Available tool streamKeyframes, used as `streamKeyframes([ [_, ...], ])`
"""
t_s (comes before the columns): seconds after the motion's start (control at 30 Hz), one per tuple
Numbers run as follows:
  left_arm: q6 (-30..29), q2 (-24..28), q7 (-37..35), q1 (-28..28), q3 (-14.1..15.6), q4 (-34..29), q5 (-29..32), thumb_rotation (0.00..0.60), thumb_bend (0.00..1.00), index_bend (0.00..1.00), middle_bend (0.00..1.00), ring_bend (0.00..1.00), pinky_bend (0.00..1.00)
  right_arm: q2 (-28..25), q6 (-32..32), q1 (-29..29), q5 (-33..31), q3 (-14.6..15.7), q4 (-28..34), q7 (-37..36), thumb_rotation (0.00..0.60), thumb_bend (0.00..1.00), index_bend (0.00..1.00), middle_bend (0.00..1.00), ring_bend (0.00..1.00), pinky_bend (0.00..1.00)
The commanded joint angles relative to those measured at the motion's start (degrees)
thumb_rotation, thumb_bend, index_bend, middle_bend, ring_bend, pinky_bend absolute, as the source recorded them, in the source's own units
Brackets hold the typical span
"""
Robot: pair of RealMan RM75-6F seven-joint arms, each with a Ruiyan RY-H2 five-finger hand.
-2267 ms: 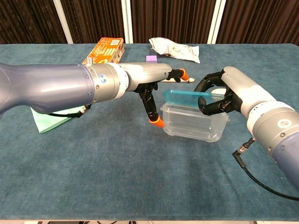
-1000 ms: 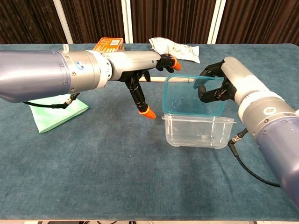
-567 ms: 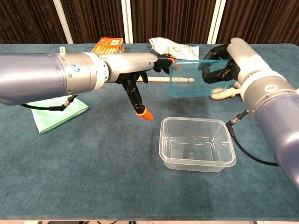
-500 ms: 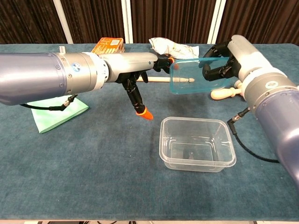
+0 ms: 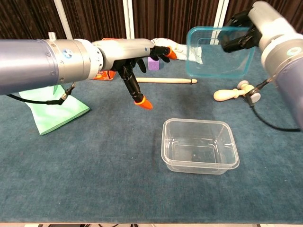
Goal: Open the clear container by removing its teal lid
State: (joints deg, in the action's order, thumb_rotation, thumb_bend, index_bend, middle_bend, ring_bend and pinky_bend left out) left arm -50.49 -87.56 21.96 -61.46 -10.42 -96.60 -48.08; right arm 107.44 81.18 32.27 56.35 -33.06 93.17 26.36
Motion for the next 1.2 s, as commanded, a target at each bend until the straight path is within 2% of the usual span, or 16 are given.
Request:
streamKeyframes([
  [0.03, -0.55, 1.29, -1.04, 0.84, -0.31, -1.03, -0.82, 0.600, 0.04, 0.07, 0.08, 0.04, 0.20, -3.71, -0.86, -1.53, -0.43, -0.23, -0.06, -1.05, 0.600, 0.64, 0.61, 0.37, 0.08, 0.00],
  [0.37, -2.11, 6.29, -4.00, 3.52, -0.98, -4.33, -3.46, 0.600, 0.04, 0.07, 0.08, 0.04, 0.20, -11.25, -2.35, -6.37, -0.98, 2.67, -1.42, -5.52, 0.600, 0.64, 0.61, 0.37, 0.08, 0.00],
  [0.6, -3.76, 9.36, -6.59, 6.25, -0.81, -6.66, -5.15, 0.600, 0.04, 0.07, 0.08, 0.04, 0.20, -15.72, -3.19, -8.89, -0.96, 5.85, -0.87, -6.18, 0.600, 0.64, 0.61, 0.37, 0.08, 0.00],
  [0.83, -5.81, 12.25, -8.80, 9.69, 0.56, -8.71, -7.92, 0.600, 0.04, 0.07, 0.08, 0.04, 0.20, -18.70, -3.62, -10.78, -0.53, 9.63, -0.23, -5.61, 0.600, 0.64, 0.56, 0.37, 0.08, 0.00],
  [1.1, -7.55, 15.51, -11.09, 13.60, 2.68, -10.25, -12.01, 0.600, 0.04, 0.07, 0.07, 0.03, 0.19, -20.58, -4.49, -12.09, -1.83, 11.95, 0.17, -5.96, 0.600, 0.60, 0.40, 0.34, 0.08, 0.00],
  [1.2, -8.80, 16.54, -11.35, 15.13, 3.61, -10.62, -14.18, 0.600, 0.04, 0.06, 0.07, 0.03, 0.19, -21.49, -4.30, -12.76, -1.25, 12.83, 1.03, -6.66, 0.600, 0.55, 0.28, 0.27, 0.04, 0.00],
])
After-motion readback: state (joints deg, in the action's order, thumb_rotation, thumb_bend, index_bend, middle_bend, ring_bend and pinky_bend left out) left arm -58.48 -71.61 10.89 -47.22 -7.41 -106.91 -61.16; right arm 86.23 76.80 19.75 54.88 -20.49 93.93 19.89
